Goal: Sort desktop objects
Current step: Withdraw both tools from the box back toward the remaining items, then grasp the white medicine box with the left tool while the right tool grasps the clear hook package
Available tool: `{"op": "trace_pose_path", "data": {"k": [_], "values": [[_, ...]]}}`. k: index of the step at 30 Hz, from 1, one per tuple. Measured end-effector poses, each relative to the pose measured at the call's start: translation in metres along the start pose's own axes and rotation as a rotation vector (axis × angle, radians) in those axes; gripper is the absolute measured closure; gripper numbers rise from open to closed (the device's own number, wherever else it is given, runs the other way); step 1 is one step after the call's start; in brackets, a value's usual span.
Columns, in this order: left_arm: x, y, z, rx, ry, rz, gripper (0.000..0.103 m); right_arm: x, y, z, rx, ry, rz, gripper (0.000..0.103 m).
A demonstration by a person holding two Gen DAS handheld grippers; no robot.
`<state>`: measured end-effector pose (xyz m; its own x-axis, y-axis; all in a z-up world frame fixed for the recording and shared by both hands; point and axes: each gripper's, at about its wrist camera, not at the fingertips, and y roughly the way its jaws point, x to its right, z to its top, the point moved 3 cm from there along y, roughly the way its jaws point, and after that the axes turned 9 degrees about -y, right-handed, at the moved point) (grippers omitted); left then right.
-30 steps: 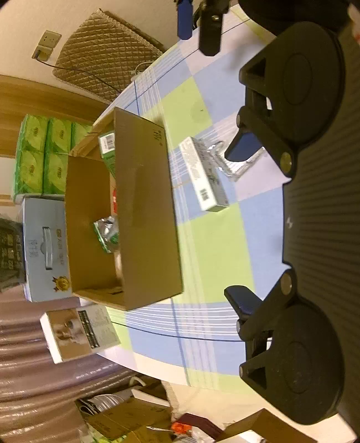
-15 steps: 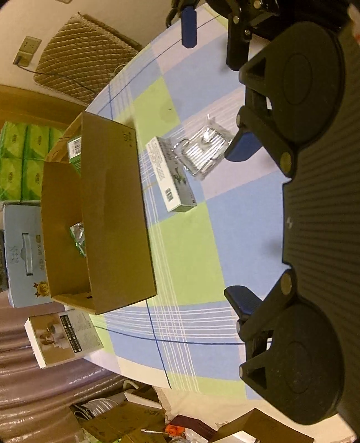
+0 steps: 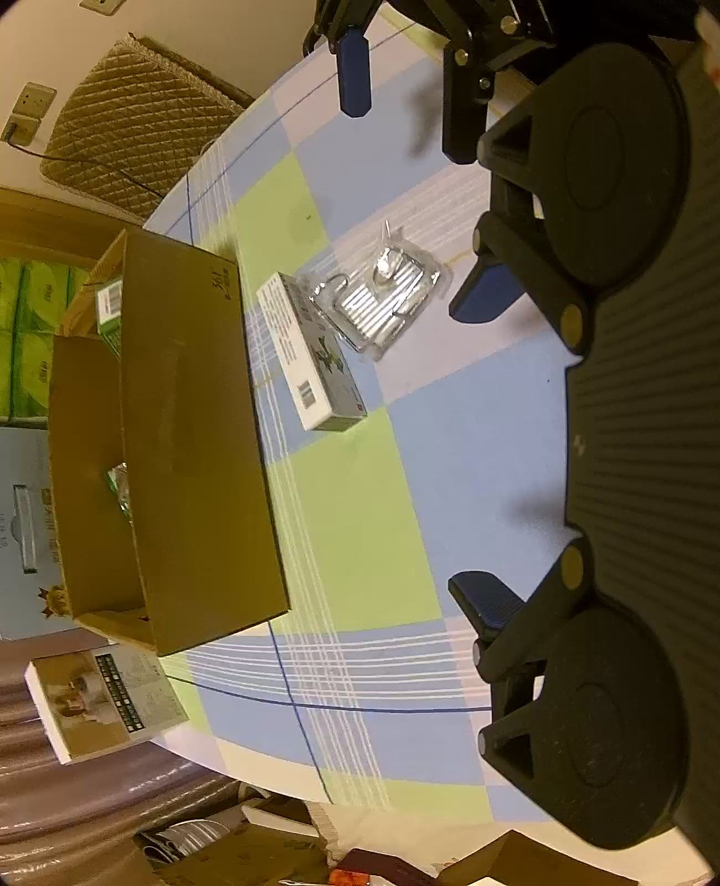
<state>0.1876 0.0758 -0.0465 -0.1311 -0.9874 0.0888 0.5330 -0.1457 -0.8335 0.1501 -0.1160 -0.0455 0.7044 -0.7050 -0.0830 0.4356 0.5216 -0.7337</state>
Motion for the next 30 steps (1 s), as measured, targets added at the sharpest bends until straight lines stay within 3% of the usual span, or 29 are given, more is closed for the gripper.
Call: {"op": "trace_pose_path", "data": {"k": [12, 22, 30], "values": [[-0.002, 0.019, -0.003, -0.035, 0.016, 0.004, 0.009, -0.005, 0.020, -0.003, -0.030, -0.031, 0.005, 0.009], [-0.006, 0.031, 0.002, -0.050, 0.079, -0.022, 0.009, -0.010, 0.049, 0.000, -0.047, -0.122, 0.008, 0.038], [-0.011, 0.049, 0.006, -0.062, 0.113, -0.042, 0.010, -0.015, 0.076, 0.001, -0.070, -0.242, -0.027, 0.050]]}}
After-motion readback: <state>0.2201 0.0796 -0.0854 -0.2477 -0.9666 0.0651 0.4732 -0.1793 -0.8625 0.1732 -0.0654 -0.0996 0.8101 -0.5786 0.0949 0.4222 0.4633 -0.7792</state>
